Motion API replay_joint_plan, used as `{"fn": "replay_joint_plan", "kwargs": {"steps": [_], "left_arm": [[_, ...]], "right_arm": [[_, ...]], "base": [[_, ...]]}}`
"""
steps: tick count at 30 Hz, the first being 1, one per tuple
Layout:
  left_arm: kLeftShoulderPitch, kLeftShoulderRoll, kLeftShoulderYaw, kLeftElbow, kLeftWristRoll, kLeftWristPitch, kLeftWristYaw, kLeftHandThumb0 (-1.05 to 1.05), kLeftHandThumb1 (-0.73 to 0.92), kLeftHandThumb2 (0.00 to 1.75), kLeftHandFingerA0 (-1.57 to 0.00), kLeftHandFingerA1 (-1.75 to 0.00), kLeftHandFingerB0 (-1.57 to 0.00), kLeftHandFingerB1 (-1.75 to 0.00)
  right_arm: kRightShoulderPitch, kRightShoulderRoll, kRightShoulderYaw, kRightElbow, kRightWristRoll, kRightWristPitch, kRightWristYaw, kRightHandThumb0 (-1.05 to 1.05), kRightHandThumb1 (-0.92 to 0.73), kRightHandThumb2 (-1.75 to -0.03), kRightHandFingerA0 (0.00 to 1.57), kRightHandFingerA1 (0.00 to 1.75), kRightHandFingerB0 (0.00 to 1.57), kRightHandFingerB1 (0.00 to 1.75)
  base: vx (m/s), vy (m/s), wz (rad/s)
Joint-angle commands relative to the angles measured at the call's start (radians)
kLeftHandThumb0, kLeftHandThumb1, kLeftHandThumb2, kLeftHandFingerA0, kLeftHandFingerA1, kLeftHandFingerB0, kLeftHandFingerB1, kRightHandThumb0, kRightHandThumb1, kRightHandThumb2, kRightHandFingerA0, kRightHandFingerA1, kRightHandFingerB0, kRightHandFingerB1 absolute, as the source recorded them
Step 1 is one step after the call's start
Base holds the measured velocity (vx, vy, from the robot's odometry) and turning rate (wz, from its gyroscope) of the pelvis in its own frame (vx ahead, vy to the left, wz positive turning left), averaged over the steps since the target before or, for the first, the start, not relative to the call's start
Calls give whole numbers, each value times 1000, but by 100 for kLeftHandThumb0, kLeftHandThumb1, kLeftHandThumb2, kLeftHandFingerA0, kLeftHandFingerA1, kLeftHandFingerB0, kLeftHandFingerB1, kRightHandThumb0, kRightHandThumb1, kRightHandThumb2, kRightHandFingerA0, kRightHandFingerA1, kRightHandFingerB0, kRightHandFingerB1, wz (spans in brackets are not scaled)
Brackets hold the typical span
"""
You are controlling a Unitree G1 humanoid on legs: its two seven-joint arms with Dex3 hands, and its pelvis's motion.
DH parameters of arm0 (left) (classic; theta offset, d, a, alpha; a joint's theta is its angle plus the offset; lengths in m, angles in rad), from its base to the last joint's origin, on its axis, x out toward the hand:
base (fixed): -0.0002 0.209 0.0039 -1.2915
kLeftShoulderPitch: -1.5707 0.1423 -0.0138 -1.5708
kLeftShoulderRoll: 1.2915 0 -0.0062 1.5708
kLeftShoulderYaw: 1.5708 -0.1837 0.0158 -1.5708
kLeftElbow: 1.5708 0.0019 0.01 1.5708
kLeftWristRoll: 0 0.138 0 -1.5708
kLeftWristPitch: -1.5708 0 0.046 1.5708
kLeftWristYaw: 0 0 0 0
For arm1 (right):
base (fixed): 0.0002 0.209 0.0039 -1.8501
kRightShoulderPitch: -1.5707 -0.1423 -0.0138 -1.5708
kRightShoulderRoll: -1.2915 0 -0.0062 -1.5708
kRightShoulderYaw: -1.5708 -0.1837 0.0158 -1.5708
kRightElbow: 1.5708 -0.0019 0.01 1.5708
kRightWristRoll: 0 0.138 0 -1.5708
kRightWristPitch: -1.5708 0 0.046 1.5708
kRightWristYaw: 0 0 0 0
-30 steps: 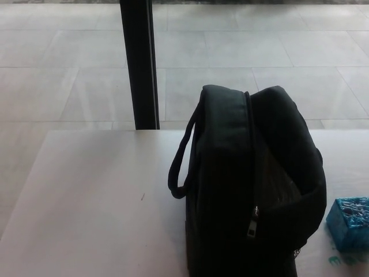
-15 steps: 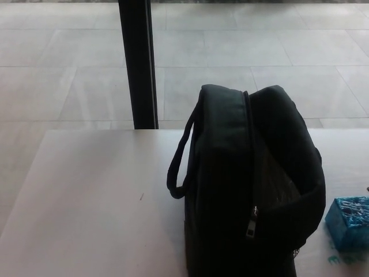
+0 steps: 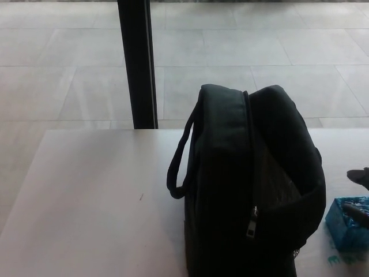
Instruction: The robot uses its right hand to pick up the cube kept on the middle of the desk and put it inside the bag next to it
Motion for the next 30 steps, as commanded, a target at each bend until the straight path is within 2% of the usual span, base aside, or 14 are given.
{"fn": "replay_joint_plan", "kwargs": {"steps": [1, 8, 9, 11, 12, 13, 16, 18, 19, 20, 21, 27, 29, 30], "left_arm": [[0, 15, 1, 16, 9, -27, 0, -69, 54, 88, -25, -57, -19, -49], [-6, 10, 8, 31, 1, -15, 8, -68, 52, 87, -29, -58, -20, -49], [0, 12, 4, 18, 2, -18, 5, -68, 53, 87, -26, -57, -18, -49], [-4, 18, -4, 21, 10, -22, 2, -70, 53, 87, -25, -56, -18, -48], [-6, 19, -3, 22, 9, -23, 0, -70, 53, 87, -24, -56, -18, -48], [-9, 22, -1, 21, 6, -17, -1, -67, 68, 59, -27, -51, -22, -39], [-18, 26, -5, 25, 5, -6, -5, -67, 68, 59, -26, -51, -22, -39], [-23, 26, -10, 31, 8, -9, -3, -67, 69, 59, -27, -51, -22, -39], [-27, 27, -15, 30, 11, -8, -1, -70, 53, 87, -23, -56, -18, -48], [-30, 27, -20, 30, 15, -7, 2, -69, 53, 87, -24, -56, -19, -49], [-34, 26, -18, 31, 11, 2, 5, -65, 68, 59, -28, -51, -23, -39], [-38, 26, -14, 26, -1, 12, -4, -65, 69, 59, -26, -51, -21, -38], [-35, 29, -15, 22, 0, 9, -7, -65, 69, 60, -26, -51, -21, -39], [-34, 31, -18, 24, 4, 3, -9, -66, 69, 60, -26, -51, -21, -39]], "right_arm": [[-11, 20, 3, 21, -60, 2, -20, -99, -61, -97, 0, 7, 13, 11], [-3, 30, -3, 127, -101, -43, -50, -90, -55, -96, 0, 15, 6, 18], [-1, 22, 15, 142, -128, -57, -61, -89, -68, -61, 0, 5, 3, 28], [6, 14, 32, 156, -159, -59, -77, -90, -68, -62, 0, 4, 2, 28], [5, 11, 39, 166, -169, -61, -78, -100, -60, -97, 0, 8, 3, 14], [4, 9, 46, 178, -180, -64, -80, -101, -61, -97, 0, 8, 3, 13], [2, 18, 58, 213, -199, -86, -92, -101, -60, -97, 0, 6, 5, 14], [-4, 28, 63, 237, -207, -104, -103, -94, -53, -85, 0, 0, 8, 20], [-2, 29, 62, 239, -210, -109, -106, -93, -55, -95, 0, 12, 5, 20], [-4, 36, 65, 239, -214, -109, -107, -104, -62, -94, 0, 0, 10, 12], [-7, 50, 68, 222, -214, -99, -105, -101, -61, -92, 0, 0, 13, 13], [-43, 101, 101, 172, -247, -82, -94, -98, -58, -95, 0, 5, 3, 12], [-58, 115, 111, 146, -257, -70, -90, -101, -59, -95, 0, 1, 10, 12], [-69, 119, 118, 149, -263, -77, -87, -99, -57, -96, 0, 5, 0, 12]], "base": [[0, 0, 0], [0, 0, 0], [0, 0, 0], [0, 0, 0], [0, 0, 0], [0, 0, 0], [0, 0, 0], [0, 0, 0], [0, 0, 0], [0, 0, 0], [0, 0, 0], [0, 0, 0], [0, 0, 0], [0, 0, 0]]}}
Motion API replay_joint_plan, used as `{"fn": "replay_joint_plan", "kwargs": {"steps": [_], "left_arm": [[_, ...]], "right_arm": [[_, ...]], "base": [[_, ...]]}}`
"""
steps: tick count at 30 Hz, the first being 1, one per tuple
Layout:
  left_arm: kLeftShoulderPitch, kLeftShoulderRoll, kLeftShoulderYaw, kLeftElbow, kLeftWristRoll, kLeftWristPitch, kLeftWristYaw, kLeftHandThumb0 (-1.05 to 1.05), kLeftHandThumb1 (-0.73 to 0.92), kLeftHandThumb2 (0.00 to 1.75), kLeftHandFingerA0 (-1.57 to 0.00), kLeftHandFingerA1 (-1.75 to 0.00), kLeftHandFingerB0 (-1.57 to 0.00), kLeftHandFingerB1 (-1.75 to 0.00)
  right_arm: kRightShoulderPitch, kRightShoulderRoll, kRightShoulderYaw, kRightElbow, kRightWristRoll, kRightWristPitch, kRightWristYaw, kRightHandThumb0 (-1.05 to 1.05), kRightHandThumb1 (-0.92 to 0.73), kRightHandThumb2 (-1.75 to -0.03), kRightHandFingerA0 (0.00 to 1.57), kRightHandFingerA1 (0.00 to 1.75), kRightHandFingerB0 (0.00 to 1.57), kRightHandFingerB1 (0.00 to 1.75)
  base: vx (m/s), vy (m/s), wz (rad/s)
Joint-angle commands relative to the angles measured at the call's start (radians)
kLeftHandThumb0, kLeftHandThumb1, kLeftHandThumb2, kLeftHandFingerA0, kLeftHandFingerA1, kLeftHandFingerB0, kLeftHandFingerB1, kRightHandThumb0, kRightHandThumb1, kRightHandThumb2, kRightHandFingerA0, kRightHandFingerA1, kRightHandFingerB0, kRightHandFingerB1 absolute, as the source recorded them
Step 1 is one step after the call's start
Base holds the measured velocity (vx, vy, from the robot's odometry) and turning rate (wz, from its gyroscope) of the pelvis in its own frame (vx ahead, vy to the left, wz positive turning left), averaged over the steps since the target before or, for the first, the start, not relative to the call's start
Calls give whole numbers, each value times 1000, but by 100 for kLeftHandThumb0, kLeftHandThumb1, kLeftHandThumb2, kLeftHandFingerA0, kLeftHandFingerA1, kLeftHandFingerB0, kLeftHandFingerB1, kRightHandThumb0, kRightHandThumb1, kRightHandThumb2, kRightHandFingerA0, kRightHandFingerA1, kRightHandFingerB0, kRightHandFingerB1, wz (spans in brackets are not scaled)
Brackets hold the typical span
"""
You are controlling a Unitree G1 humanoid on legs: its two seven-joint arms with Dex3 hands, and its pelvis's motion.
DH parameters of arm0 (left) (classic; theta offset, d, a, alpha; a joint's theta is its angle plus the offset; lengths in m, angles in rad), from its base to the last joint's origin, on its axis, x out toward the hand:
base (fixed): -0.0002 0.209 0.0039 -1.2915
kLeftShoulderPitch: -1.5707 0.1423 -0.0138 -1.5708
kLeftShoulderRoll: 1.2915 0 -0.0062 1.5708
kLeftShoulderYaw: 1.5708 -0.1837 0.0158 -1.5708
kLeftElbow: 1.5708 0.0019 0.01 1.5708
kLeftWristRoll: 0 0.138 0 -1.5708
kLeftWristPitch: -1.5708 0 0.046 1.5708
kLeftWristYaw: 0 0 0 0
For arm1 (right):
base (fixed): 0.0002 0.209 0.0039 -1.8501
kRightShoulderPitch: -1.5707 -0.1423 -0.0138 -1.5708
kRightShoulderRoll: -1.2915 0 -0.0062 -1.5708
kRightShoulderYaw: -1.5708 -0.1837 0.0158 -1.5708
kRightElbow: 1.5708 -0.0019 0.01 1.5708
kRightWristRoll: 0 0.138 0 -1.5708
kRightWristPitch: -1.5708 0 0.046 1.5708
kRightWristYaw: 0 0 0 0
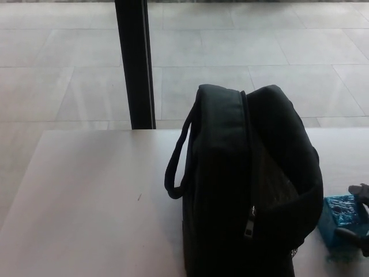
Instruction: The robot uses its right hand to pick up the cube kept on the middle of the desk and put it inside the bag next to it
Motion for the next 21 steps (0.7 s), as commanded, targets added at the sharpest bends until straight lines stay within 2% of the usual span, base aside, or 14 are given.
{"fn": "replay_joint_plan", "kwargs": {"steps": [1, 4, 7, 11, 13, 14, 15, 16, 17, 18, 19, 20, 21], "left_arm": [[2, 21, -6, 4, 6, 9, -9, -66, 69, 60, -25, -50, -20, -38], [2, 18, -3, 5, 3, 8, -5, -66, 68, 59, -26, -51, -21, -39], [0, 16, 0, 4, -4, 9, -9, -67, 69, 60, -25, -51, -21, -39], [0, 18, 0, -3, -7, 22, -10, -66, 70, 60, -23, -51, -19, -39], [1, 17, -1, -4, -7, 20, -11, -66, 70, 60, -23, -51, -19, -39], [-2, 17, -1, 4, -7, 16, -14, -66, 70, 60, -23, -52, -19, -39], [-5, 14, 1, 7, -13, 21, -16, -65, 71, 60, -22, -52, -19, -40], [-5, 14, 1, 7, -13, 22, -17, -65, 71, 60, -22, -52, -19, -40], [-5, 13, 1, 8, -12, 22, -14, -65, 70, 60, -23, -52, -20, -40], [-6, 14, -2, 9, -7, 20, -10, -66, 71, 60, -24, -51, -20, -39], [-8, 15, -5, 12, -2, 16, -9, -67, 70, 60, -24, -52, -20, -39], [-11, 13, -5, 13, -3, 19, -7, -66, 71, 60, -24, -52, -21, -40], [-12, 13, -4, 10, -4, 23, -5, -65, 70, 60, -24, -51, -21, -39]], "right_arm": [[-45, 27, 29, -20, -52, 0, 14, -96, -55, -96, 0, 10, 0, 14], [-61, 32, 30, -31, -54, 16, 32, -89, -52, -93, 0, 19, 5, 16], [-74, 36, 16, -37, -50, 57, 42, -97, -58, -92, 0, 12, 4, 9], [-60, 27, -5, -41, -26, 64, 71, -88, -52, -92, 1, 34, 0, 12], [-56, 26, -13, -41, -23, 59, 77, -88, -52, -92, 1, 34, 0, 12], [-51, 22, -16, -37, -20, 56, 86, -79, -46, -87, 11, 57, 0, 18], [-46, 12, -14, -19, -18, 33, 99, -83, -51, -85, 30, 63, 0, 4], [-46, 12, -14, -18, -19, 30, 101, -83, -51, -85, 30, 63, 0, 4], [-47, 14, -18, -9, -14, 30, 105, -70, -45, -84, 32, 63, 0, 16], [-52, 17, -21, 4, -6, 44, 120, -72, -45, -83, 26, 60, 0, 16], [-70, 4, 9, 10, -17, 91, 185, -88, -53, -84, 24, 59, 0, 2], [-101, -26, 70, 22, -38, 127, 296, -92, -53, -83, 10, 47, 0, 0], [-120, -49, 111, 32, -49, 118, 371, -72, -48, -77, 2, 34, 0, 2]], "base": [[0, 0, 0], [0, 0, 0], [0, 0, 0], [0, 0, 0], [0, 0, 0], [0, 0, 0], [0, 0, 0], [0, 0, 0], [0, 0, 0], [0, 0, 0], [0, 0, 0], [0, 0, 0], [0, 0, 0]]}}
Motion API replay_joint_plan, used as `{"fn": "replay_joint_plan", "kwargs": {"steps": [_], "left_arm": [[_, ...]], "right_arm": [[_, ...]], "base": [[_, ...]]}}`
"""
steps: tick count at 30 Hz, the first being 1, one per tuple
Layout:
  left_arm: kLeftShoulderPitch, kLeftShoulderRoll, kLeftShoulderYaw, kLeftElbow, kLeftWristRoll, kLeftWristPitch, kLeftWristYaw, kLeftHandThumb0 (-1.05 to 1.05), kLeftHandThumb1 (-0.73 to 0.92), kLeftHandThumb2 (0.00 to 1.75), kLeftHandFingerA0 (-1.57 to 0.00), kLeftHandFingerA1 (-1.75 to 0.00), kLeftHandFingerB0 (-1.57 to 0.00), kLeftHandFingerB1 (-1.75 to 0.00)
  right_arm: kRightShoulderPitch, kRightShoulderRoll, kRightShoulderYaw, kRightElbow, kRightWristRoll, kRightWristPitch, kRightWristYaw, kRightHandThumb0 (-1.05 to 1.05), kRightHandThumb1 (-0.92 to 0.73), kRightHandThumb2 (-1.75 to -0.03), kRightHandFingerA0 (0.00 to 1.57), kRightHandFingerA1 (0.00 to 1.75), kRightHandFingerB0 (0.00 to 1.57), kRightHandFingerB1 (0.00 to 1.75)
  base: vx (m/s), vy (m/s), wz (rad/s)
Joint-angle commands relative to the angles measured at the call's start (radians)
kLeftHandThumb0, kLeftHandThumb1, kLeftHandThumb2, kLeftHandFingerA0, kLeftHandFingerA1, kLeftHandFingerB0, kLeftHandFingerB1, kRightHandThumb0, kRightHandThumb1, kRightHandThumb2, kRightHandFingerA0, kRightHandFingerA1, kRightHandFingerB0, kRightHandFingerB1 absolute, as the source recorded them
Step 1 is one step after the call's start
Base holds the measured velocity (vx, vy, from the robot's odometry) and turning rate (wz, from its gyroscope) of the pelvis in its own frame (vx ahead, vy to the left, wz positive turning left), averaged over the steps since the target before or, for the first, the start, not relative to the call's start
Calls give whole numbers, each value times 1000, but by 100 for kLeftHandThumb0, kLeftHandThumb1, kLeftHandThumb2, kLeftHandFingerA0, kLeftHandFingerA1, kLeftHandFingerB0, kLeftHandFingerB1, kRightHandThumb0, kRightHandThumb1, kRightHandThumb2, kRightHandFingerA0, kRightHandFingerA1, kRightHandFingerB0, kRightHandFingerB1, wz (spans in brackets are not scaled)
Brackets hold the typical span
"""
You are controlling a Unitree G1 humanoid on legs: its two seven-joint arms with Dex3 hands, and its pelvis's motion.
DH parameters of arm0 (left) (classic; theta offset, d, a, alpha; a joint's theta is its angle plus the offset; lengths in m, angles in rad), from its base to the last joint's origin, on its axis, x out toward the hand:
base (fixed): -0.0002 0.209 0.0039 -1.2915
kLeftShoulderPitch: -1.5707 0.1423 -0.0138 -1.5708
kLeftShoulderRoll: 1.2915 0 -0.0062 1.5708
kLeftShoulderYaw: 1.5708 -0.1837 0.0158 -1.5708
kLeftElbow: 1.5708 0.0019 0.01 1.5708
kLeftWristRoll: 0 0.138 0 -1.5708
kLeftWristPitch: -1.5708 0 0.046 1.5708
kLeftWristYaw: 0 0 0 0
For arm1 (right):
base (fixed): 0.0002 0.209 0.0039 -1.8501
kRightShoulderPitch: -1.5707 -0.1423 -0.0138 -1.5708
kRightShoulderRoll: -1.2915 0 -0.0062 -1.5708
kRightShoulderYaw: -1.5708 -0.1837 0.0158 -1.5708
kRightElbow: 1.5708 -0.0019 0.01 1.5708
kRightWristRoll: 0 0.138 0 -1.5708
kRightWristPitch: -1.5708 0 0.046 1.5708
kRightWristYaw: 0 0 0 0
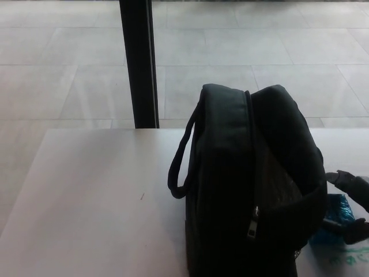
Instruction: The robot uses its right hand to pick up the cube kept on the middle of the desk and put it inside the bag next to it
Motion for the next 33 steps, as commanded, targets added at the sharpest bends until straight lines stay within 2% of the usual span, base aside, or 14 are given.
{"fn": "replay_joint_plan", "kwargs": {"steps": [1, 8, 9, 12, 13, 16, 17, 18, 20, 21, 26, 27, 28, 33], "left_arm": [[-11, 11, -2, 10, 0, 22, 1, -65, 70, 60, -25, -51, -21, -40], [-18, 7, -5, 9, 3, 29, 12, -64, 70, 59, -28, -50, -23, -39], [-20, 9, -7, 8, 6, 28, 12, -68, 53, 87, -25, -56, -19, -49], [-27, 11, -11, 12, 7, 26, 11, -68, 54, 87, -24, -56, -19, -49], [-30, 9, -7, 11, 1, 37, 14, -66, 68, 59, -29, -51, -24, -40], [-30, 9, -5, 9, 1, 33, 12, -69, 53, 86, -25, -56, -22, -49], [-30, 11, -6, 10, 1, 33, 10, -69, 53, 86, -24, -55, -20, -49], [-30, 15, -9, 6, 5, 25, 4, -67, 68, 59, -29, -50, -24, -39], [-29, 13, -5, 1, 0, 38, 9, -68, 53, 86, -24, -55, -19, -48], [-35, 15, -6, 17, 1, 34, 2, -66, 68, 59, -27, -49, -23, -39], [-39, 19, -10, 18, 4, 35, 2, -65, 69, 60, -27, -49, -24, -39], [-40, 19, -10, 19, 3, 35, 1, -64, 70, 60, -26, -48, -23, -38], [-41, 19, -10, 22, 1, 37, -1, -64, 69, 60, -25, -49, -23, -38], [-47, 23, -13, 18, 0, 39, -10, -65, 70, 60, -22, -50, -21, -39]], "right_arm": [[-62, -86, 130, 53, -40, 62, 305, -87, -50, -82, 10, 37, 0, 2], [-38, -60, 132, 49, -33, 46, 222, -95, -55, -87, 9, 34, 0, 4], [-42, -45, 121, 49, -20, 45, 209, -83, -48, -86, 1, 38, 0, 13], [-48, -30, 102, 43, -4, 28, 199, -86, -50, -87, 1, 31, 0, 12], [-52, -26, 98, 47, 0, 16, 199, -87, -50, -87, 0, 27, 0, 10], [-53, -30, 113, 38, -21, -20, 195, -76, -44, -85, 0, 50, 0, 16], [-54, -30, 117, 42, -24, -27, 196, -72, -52, -57, 5, 52, 0, 12], [-56, -29, 122, 31, -32, -12, 198, -70, -40, -77, 6, 53, 0, 14], [-54, -30, 129, 30, -37, -12, 202, -66, -38, -78, 0, 53, 0, 17], [-54, -37, 154, 35, -59, -6, 215, -58, -37, -70, 7, 55, 0, 12], [-7, -51, 161, 46, -71, -66, 177, -40, -38, -66, 39, 65, 0, 0], [2, -53, 162, 40, -75, -75, 164, -27, -47, -56, 46, 78, 0, 18], [18, -58, 173, 34, -100, -97, 137, -31, -41, -71, 59, 82, 0, 8], [11, -107, 295, 35, -255, -155, 131, -26, -41, -65, 68, 104, 5, 22]], "base": [[0, 0, 0], [0, 0, 0], [0, 0, 0], [0, 0, 0], [0, 0, 0], [0, 0, 0], [0, 0, 0], [0, 0, 0], [0, 0, 0], [0, 0, 0], [0, 0, 0], [0, 0, 0], [0, 0, 0], [0, 0, 0]]}}
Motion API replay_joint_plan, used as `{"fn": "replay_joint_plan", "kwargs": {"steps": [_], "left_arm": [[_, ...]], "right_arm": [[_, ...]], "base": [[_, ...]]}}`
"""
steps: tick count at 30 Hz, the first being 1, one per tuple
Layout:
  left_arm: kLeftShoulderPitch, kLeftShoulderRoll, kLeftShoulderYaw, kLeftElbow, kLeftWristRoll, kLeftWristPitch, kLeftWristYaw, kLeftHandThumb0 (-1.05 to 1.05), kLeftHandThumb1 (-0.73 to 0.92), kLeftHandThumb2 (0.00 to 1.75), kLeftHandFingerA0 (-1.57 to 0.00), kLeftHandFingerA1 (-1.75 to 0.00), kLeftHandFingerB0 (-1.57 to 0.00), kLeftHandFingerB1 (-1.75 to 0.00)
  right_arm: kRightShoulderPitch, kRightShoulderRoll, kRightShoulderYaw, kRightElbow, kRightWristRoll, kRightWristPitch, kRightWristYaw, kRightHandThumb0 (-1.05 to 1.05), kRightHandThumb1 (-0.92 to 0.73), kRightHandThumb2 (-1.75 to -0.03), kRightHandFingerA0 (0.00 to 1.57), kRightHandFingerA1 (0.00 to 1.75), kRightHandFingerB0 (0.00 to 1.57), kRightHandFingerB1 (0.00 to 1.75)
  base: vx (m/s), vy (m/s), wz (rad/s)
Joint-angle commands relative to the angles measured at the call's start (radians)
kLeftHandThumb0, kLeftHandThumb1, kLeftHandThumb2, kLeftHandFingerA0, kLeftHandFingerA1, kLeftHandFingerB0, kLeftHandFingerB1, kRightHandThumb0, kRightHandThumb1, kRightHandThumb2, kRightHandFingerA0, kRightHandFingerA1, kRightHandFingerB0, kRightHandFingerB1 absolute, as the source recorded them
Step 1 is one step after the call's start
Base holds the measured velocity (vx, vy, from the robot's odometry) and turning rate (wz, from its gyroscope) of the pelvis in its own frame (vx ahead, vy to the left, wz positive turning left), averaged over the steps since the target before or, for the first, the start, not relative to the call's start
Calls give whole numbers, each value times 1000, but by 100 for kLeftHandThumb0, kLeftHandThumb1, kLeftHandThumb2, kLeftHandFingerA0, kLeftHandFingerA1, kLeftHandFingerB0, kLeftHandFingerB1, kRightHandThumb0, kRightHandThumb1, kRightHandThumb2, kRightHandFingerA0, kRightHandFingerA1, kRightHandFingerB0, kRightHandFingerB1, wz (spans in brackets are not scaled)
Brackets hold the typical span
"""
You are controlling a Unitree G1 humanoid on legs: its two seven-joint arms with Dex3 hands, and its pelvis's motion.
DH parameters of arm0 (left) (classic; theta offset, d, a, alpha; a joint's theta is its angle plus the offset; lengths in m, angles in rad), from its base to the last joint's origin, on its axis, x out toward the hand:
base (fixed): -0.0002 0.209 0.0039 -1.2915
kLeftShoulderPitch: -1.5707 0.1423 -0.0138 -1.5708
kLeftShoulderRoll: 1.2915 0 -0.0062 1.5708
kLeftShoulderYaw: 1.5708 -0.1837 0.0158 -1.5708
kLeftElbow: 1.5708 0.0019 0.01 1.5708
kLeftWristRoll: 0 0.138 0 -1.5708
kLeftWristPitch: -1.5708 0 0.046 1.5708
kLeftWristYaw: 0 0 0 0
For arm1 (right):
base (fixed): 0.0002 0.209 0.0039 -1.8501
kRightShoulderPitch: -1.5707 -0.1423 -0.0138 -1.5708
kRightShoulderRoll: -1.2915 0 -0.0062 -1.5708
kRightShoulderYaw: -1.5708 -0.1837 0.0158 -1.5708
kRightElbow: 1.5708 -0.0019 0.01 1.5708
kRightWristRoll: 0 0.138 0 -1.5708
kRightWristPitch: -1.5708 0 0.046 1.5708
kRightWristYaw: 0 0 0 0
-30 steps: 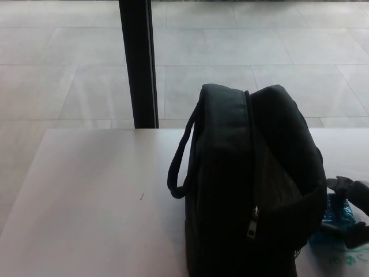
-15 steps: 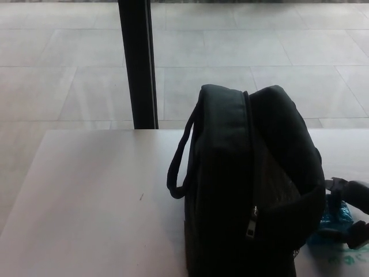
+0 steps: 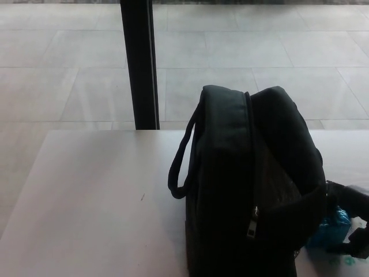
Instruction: The robot uses its right hand to pick up the cube kept on the middle of the desk and put it inside the bag next to it
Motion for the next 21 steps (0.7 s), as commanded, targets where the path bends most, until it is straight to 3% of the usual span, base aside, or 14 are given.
{"fn": "replay_joint_plan", "kwargs": {"steps": [1, 3, 4, 5, 8, 9, 10, 11, 12, 13, 17, 18, 20, 21], "left_arm": [[-15, 25, -1, -6, -2, 20, -13, -64, 71, 61, -22, -51, -23, -40], [-17, 25, -1, -5, -2, 20, -12, -64, 70, 61, -22, -51, -23, -40], [-20, 26, 1, 1, -1, 18, -12, -65, 69, 60, -23, -51, -24, -40], [-20, 29, -4, -1, 6, 11, -9, -65, 70, 60, -24, -51, -25, -39], [-26, 32, -5, 6, 7, 7, -12, -65, 70, 61, -24, -51, -24, -39], [-27, 34, -7, 8, 8, 7, -15, -64, 71, 61, -22, -49, -24, -38], [-29, 36, -10, 11, 10, 6, -18, -64, 71, 61, -22, -49, -24, -38], [-30, 37, -10, 12, 10, 7, -19, -64, 71, 61, -22, -49, -24, -38], [-29, 37, -12, 10, 13, 9, -13, -64, 71, 61, -23, -49, -24, -38], [-30, 36, -11, 11, 11, 8, -13, -63, 71, 61, -24, -50, -25, -38], [-32, 38, -14, 17, 14, 5, -13, -63, 71, 61, -24, -49, -26, -39], [-26, 37, -14, 13, 14, 4, -11, -63, 71, 61, -24, -49, -26, -39], [-19, 38, -15, 6, 14, -2, -14, -63, 72, 61, -24, -49, -26, -39], [-18, 37, -13, 4, 10, 2, -14, -62, 73, 62, -21, -49, -26, -40]], "right_arm": [[55, -45, 160, 20, -197, -88, -15, -20, -47, -57, 70, 118, 7, 27], [67, -59, 204, 16, -262, -90, -62, -17, -55, -60, 68, 128, 8, 25], [77, -58, 209, 20, -274, -94, -98, -15, -43, -92, 84, 110, 0, 47], [98, -67, 216, 26, -292, -131, -167, -21, -75, -62, 63, 151, 22, 33], [111, -90, 229, 36, -318, -207, -260, -24, -76, -66, 68, 150, 29, 37], [113, -100, 232, 42, -323, -238, -287, -29, -78, -67, 72, 153, 67, 49], [115, -114, 238, 50, -331, -284, -326, -29, -78, -67, 72, 153, 67, 49], [117, -118, 244, 48, -347, -293, -350, -31, -72, -64, 73, 157, 79, 65], [121, -108, 234, 52, -339, -301, -385, -29, -80, -67, 77, 164, 81, 100], [124, -106, 231, 55, -341, -307, -408, -24, -78, -67, 79, 166, 75, 121], [127, -96, 225, 62, -350, -312, -443, -26, -78, -75, 74, 173, 76, 121], [131, -92, 219, 60, -344, -313, -441, -25, -76, -74, 80, 168, 80, 100], [138, -83, 196, 66, -318, -335, -453, -25, -68, -79, 81, 164, 84, 99], [142, -81, 187, 60, -309, -329, -437, -26, -70, -79, 81, 162, 85, 87]], "base": [[0, 0, 0], [0, 0, 0], [0, 0, 0], [0, 0, 0], [0, 0, 0], [0, 0, 0], [0, 0, 0], [0, 0, 0], [0, 0, 0], [0, 0, 0], [0, 0, 0], [0, 0, 0], [0, 0, 0], [0, 0, 0]]}}
